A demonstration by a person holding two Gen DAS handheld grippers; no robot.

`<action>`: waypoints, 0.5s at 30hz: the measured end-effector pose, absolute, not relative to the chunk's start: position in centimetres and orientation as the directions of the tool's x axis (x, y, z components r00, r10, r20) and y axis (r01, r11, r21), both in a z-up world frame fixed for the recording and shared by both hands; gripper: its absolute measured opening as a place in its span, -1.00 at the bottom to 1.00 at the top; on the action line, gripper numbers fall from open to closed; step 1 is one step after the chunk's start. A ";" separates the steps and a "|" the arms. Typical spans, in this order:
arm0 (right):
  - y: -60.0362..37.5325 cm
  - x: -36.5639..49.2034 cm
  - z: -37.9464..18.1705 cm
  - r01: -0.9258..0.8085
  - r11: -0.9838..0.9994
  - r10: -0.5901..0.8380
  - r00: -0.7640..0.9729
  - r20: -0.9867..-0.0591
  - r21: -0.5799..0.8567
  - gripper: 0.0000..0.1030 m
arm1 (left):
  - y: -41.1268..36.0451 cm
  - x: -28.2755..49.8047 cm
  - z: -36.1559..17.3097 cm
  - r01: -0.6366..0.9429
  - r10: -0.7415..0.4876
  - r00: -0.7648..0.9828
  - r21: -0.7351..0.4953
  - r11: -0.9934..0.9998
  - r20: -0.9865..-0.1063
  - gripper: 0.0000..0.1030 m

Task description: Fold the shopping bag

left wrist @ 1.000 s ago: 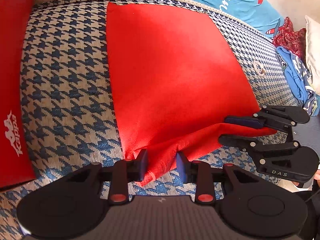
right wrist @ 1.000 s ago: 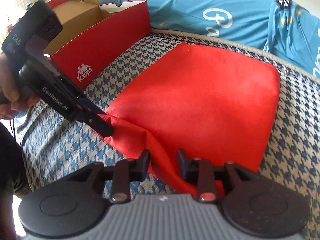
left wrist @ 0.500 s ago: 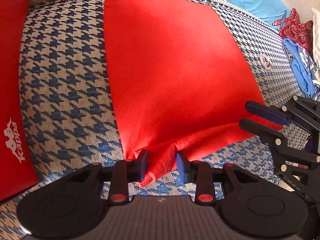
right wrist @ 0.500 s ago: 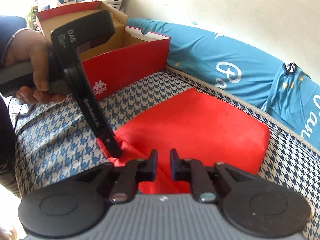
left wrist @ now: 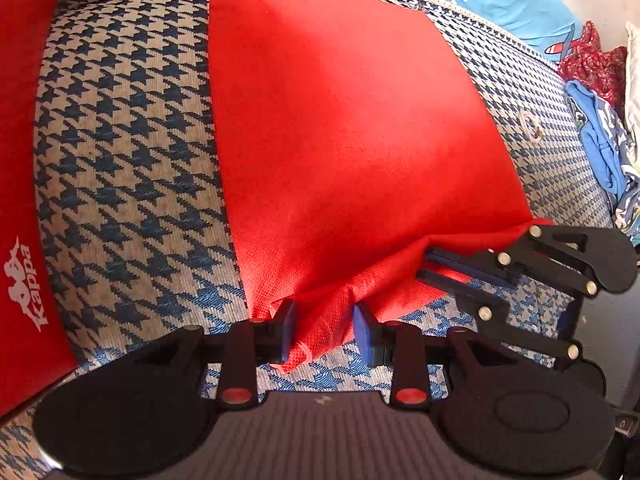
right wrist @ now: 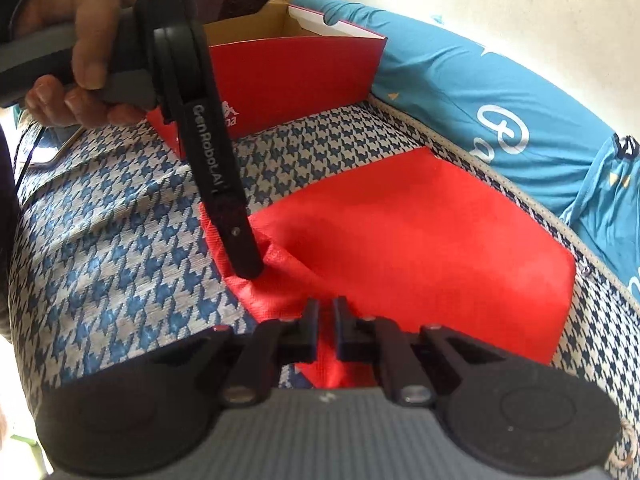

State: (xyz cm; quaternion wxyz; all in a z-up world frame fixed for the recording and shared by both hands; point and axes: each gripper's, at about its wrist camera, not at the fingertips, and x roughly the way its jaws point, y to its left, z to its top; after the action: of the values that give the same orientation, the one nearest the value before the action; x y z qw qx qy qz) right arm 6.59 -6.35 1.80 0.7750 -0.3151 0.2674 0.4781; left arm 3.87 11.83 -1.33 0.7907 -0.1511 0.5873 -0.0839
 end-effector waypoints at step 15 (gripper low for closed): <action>-6.3 8.7 1.8 -0.907 0.407 0.576 0.350 -0.739 -0.112 -0.88 | 11.1 -3.0 1.1 0.130 -0.189 0.588 -0.138 0.982 -0.787 -0.22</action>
State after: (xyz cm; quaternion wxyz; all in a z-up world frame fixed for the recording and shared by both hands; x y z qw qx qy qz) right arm 8.70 -6.33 1.82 0.7780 -0.2638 0.3133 0.4764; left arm -2.97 11.07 1.13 0.8904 -0.0328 0.4450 -0.0896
